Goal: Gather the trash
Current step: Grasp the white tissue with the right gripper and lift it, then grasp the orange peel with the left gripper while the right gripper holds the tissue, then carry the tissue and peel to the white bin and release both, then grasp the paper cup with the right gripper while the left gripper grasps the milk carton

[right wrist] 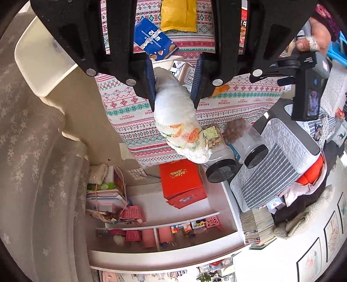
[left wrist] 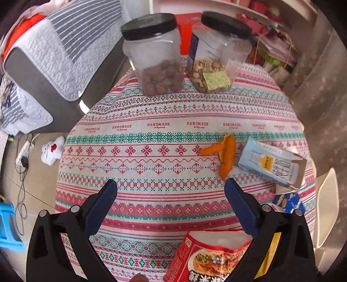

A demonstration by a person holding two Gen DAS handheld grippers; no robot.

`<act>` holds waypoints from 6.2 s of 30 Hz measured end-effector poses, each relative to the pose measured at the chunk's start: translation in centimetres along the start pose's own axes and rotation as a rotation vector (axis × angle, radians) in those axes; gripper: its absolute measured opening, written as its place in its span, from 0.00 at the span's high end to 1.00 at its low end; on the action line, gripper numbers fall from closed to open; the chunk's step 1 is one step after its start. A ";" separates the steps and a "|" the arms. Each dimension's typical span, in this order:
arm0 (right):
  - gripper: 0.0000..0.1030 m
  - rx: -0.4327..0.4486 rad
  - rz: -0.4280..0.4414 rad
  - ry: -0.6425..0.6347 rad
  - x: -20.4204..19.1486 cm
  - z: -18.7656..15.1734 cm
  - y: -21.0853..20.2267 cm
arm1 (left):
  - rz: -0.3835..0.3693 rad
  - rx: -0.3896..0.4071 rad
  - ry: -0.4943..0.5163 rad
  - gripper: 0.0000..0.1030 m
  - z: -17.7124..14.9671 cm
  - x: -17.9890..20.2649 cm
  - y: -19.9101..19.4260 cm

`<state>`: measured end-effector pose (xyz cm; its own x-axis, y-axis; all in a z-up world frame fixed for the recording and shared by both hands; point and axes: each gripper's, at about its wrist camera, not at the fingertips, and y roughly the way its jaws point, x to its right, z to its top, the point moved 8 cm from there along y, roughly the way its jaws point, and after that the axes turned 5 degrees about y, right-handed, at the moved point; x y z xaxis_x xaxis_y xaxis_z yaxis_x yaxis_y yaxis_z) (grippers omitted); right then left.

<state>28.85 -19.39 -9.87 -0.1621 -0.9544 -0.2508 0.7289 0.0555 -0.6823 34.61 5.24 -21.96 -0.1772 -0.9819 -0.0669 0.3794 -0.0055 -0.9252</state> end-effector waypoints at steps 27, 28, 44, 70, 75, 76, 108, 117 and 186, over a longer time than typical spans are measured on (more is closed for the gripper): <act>0.71 0.023 0.002 0.052 2.6 1.5 -1.1 | -0.125 -0.180 0.142 0.21 5.0 5.9 9.8; 0.71 0.021 0.002 0.051 2.6 1.5 -1.1 | -0.132 -0.182 0.131 0.21 4.9 5.7 9.9; 0.72 0.024 -0.018 0.042 3.3 1.1 -1.7 | -0.104 -0.138 0.053 0.79 3.2 4.0 7.1; 0.72 0.082 0.056 -0.141 -2.9 -3.6 -4.2 | -0.023 0.464 -0.179 0.79 -1.6 1.6 -14.8; 0.72 0.124 -0.009 -0.123 -0.6 -3.3 -5.0 | -0.016 0.572 -0.156 0.79 -1.0 3.3 -17.5; 0.72 0.133 -0.022 -0.115 0.0 -3.2 -5.2 | -0.019 0.585 -0.154 0.79 -0.9 3.6 -17.9; 0.33 0.153 -0.553 0.306 24.1 -4.4 -9.3 | -0.168 0.645 0.062 0.79 -0.1 21.7 -18.1; 0.07 0.374 -0.731 0.409 29.2 -2.7 -16.7 | -0.291 0.605 0.185 0.78 -0.6 30.9 -18.0; 0.07 0.206 -0.321 0.478 18.9 2.0 -8.4 | -0.504 -0.330 -1.001 0.11 0.8 12.5 7.3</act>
<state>20.98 -38.52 -7.53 -0.6406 -0.6741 -0.3678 0.7002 -0.3161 -0.6402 35.85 -7.26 -29.26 0.6102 -0.5946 0.5235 0.1898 -0.5319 -0.8253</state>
